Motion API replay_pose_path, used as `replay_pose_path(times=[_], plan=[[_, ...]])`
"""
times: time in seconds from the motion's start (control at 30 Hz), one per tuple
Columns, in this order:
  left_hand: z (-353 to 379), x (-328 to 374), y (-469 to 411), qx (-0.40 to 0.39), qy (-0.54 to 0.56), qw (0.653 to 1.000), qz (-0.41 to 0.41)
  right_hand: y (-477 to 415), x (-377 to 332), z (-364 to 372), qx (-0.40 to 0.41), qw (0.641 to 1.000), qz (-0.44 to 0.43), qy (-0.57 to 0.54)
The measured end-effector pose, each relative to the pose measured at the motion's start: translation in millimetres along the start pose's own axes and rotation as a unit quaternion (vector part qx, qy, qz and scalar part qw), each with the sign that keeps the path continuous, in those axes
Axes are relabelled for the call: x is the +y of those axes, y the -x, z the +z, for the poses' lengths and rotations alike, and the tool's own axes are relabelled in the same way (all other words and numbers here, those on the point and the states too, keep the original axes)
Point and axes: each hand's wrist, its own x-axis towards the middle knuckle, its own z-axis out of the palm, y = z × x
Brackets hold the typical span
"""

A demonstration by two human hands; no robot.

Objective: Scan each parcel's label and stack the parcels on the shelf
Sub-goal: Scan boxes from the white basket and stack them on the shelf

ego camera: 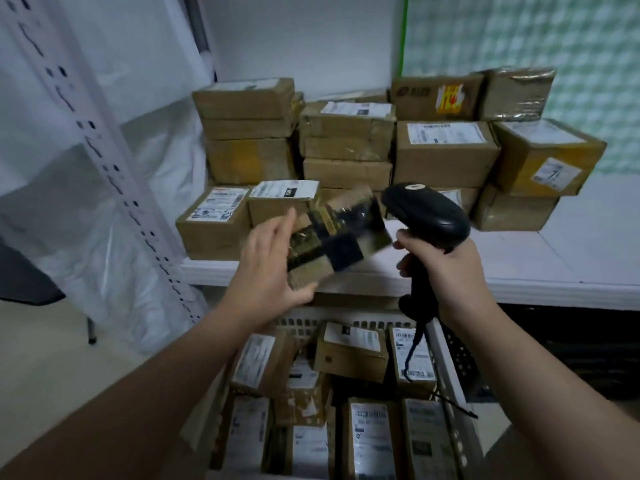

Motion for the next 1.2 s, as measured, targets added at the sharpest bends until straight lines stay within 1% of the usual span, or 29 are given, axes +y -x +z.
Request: replay_pose_path(times=[0.07, 0.1, 0.13, 0.2, 0.23, 0.27, 0.3, 0.33, 0.37, 0.4, 0.43, 0.47, 0.5, 0.53, 0.6, 0.63, 0.67, 0.77, 0.8, 0.87, 0.93, 1.0, 1.1, 1.17, 1.2], plan=[[19.7, -17.9, -5.5, -0.028, -0.095, 0.987, 0.129, -8.0, 6.0, 1.6, 0.048, 0.999, 0.018, -0.012], [29.1, -25.3, -7.2, -0.033, -0.118, 0.978, 0.167, -11.9, 9.7, 2.8, 0.055, 0.998, 0.032, -0.019], [37.2, -30.9, -7.8, -0.037, -0.123, 0.974, 0.186, -14.8, 12.8, 4.3, 0.052, 0.997, 0.049, -0.022], [47.0, -35.7, -9.1, -0.035, -0.087, 0.977, 0.193, -20.5, 20.2, 5.4, 0.039, 0.995, 0.087, -0.014], [48.2, -34.6, -10.8, -0.026, -0.040, 0.985, 0.169, -23.0, 24.2, 4.8, 0.032, 0.994, 0.103, -0.004], [46.8, -30.1, -13.1, -0.019, 0.031, 0.993, 0.114, -24.8, 26.9, 4.4, 0.028, 0.993, 0.115, 0.003], [44.4, -23.3, -15.7, -0.008, 0.119, 0.992, 0.039, -26.7, 29.4, 3.4, 0.026, 0.992, 0.123, 0.007], [43.5, -18.1, -19.1, 0.012, 0.200, 0.979, -0.044, -28.1, 31.4, 3.1, 0.023, 0.991, 0.130, 0.008], [44.2, -14.3, -23.8, 0.015, 0.261, 0.956, -0.130, -29.1, 34.2, 3.0, 0.021, 0.990, 0.139, 0.004], [44.3, -10.3, -28.7, -0.007, 0.310, 0.926, -0.215, -29.6, 37.2, 3.4, 0.018, 0.989, 0.148, -0.003], [46.4, -8.1, -33.3, -0.047, 0.360, 0.888, -0.282, -29.5, 39.7, 4.7, 0.013, 0.988, 0.156, -0.010], [51.1, -8.2, -36.3, -0.086, 0.401, 0.853, -0.323, -28.3, 42.1, 6.2, 0.011, 0.987, 0.161, -0.014], [53.8, -8.3, -38.8, -0.107, 0.434, 0.825, -0.346, -27.1, 44.5, 7.8, 0.010, 0.986, 0.165, -0.017], [54.6, -9.1, -41.1, -0.108, 0.466, 0.800, -0.363, -26.3, 47.2, 8.8, 0.008, 0.985, 0.169, -0.023], [51.5, -11.6, -46.0, -0.089, 0.541, 0.743, -0.384, -24.5, 51.4, 8.2, 0.002, 0.984, 0.176, -0.039], [48.7, -12.6, -47.6, -0.083, 0.566, 0.725, -0.384, -23.1, 51.8, 7.1, 0.000, 0.983, 0.177, -0.045], [46.2, -12.6, -48.1, -0.083, 0.569, 0.728, -0.374, -22.5, 53.0, 5.4, -0.001, 0.984, 0.173, -0.046], [45.1, -17.2, -47.9, -0.099, 0.523, 0.776, -0.339, -22.9, 52.0, 1.8, 0.006, 0.990, 0.135, -0.039], [43.6, -18.6, -47.7, -0.106, 0.513, 0.788, -0.323, -23.9, 52.3, 1.3, 0.020, 0.992, 0.121, -0.032], [38.5, -15.7, -47.2, -0.121, 0.519, 0.799, -0.278, -24.0, 51.8, 3.4, 0.061, 0.991, 0.116, -0.030], [37.1, -10.5, -46.5, -0.096, 0.536, 0.802, -0.247, -20.0, 52.0, 7.7, 0.100, 0.986, 0.123, -0.046], [37.1, -3.8, -44.4, -0.039, 0.555, 0.800, -0.224, -13.8, 53.2, 12.1, 0.120, 0.982, 0.126, -0.075], [44.8, 3.3, -40.3, 0.016, 0.587, 0.782, -0.207, -9.7, 52.6, 15.3, 0.135, 0.976, 0.127, -0.118], [49.9, 5.7, -35.9, 0.017, 0.603, 0.768, -0.216, -11.1, 49.8, 16.9, 0.113, 0.976, 0.132, -0.133], [52.5, 5.8, -34.4, 0.004, 0.592, 0.774, -0.225, -12.3, 48.6, 17.9, 0.088, 0.978, 0.132, -0.135]])
